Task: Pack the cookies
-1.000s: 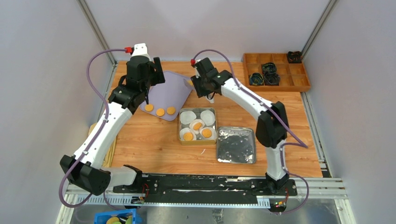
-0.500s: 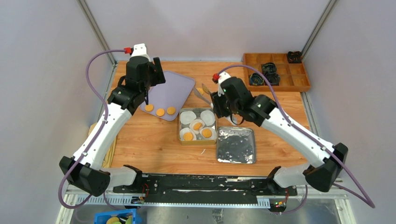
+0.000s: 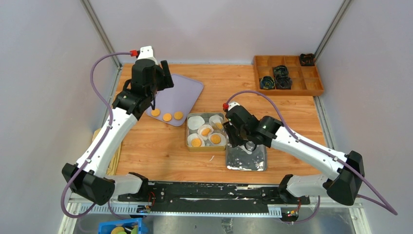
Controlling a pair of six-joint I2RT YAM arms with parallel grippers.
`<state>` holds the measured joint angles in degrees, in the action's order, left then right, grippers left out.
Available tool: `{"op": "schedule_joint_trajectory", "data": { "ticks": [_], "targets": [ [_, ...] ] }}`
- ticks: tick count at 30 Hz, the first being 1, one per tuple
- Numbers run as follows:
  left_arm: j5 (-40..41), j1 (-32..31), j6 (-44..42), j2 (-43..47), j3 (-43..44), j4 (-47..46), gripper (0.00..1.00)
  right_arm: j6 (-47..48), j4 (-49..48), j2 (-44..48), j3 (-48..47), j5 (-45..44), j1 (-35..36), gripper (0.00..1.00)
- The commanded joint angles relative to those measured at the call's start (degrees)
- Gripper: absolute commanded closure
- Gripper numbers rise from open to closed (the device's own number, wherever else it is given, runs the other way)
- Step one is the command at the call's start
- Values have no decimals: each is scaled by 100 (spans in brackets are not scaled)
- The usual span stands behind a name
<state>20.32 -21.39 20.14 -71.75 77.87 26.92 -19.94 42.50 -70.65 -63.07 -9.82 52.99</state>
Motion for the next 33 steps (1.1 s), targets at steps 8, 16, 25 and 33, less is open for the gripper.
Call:
{"op": "schedule_joint_trajectory", "data": {
  "ticks": [8, 16, 25, 33],
  "targets": [
    [-19, 38, -10, 196, -109, 77, 24, -53, 11, -217, -32, -634, 61, 82],
    [-7, 38, -48, 174, -129, 69, 24, -26, -14, -567, -201, -716, 62, 66],
    [-52, 38, -102, 202, -111, 52, 23, -55, -152, -348, -353, -662, 62, 53],
    [-76, 38, -100, 266, -88, 34, 23, 171, -256, -324, -861, -607, 67, 54]
  ]
}}
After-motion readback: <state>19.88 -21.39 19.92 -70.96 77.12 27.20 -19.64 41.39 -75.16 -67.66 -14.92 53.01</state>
